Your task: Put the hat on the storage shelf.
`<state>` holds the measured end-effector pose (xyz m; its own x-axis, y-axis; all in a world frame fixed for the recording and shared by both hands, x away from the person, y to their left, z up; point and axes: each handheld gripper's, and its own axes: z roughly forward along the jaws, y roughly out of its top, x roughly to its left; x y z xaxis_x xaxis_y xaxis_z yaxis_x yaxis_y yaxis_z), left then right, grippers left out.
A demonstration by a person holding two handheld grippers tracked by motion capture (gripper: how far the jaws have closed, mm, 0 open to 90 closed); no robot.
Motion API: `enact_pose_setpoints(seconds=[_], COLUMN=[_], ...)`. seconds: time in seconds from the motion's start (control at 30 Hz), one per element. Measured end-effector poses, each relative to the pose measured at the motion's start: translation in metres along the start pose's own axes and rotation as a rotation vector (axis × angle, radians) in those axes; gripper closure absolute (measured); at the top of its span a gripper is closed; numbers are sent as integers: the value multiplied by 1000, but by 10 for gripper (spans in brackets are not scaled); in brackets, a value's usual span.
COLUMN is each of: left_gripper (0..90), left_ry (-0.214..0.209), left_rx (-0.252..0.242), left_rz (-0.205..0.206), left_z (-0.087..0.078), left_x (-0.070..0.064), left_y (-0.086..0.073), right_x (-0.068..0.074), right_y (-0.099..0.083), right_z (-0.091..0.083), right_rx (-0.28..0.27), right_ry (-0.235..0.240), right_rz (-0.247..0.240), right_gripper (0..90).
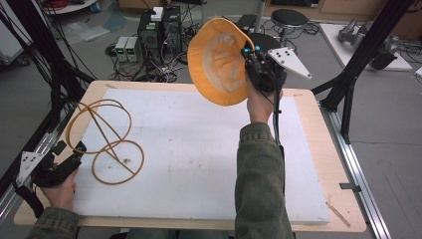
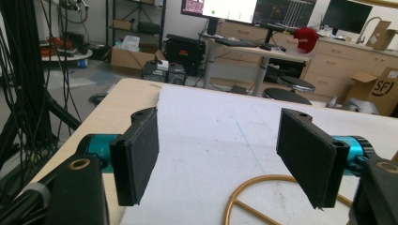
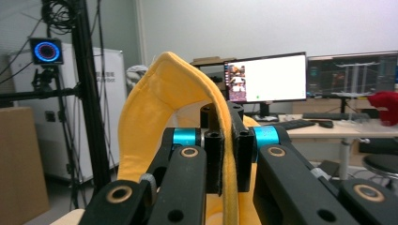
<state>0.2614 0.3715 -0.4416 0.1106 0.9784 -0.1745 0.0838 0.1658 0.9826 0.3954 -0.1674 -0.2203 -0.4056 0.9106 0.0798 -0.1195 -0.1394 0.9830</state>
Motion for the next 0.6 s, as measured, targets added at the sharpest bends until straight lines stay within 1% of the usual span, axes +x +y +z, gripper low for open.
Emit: enact_pose_setpoints(seconds=[0.3,0.37,0.5,0.6], left_gripper=[304,304,305,304], left_ry=[3,2,1,-4], left_rx=[-10,-8,-9,-2], left_rz=[30,44,53,73], left_z=[-4,-4,-6,-6], left_x=[1,1,1,0], left_y=[1,1,0,-1], right_x=[26,31,43,52], right_y=[2,3,1,0], right_z=[18,22,30,38], right_rx=[-6,-3,6,16], right_ry=[49,57,72,88], right_rz=[-18,-27,-45,-50], right_gripper=[867,867,867,867])
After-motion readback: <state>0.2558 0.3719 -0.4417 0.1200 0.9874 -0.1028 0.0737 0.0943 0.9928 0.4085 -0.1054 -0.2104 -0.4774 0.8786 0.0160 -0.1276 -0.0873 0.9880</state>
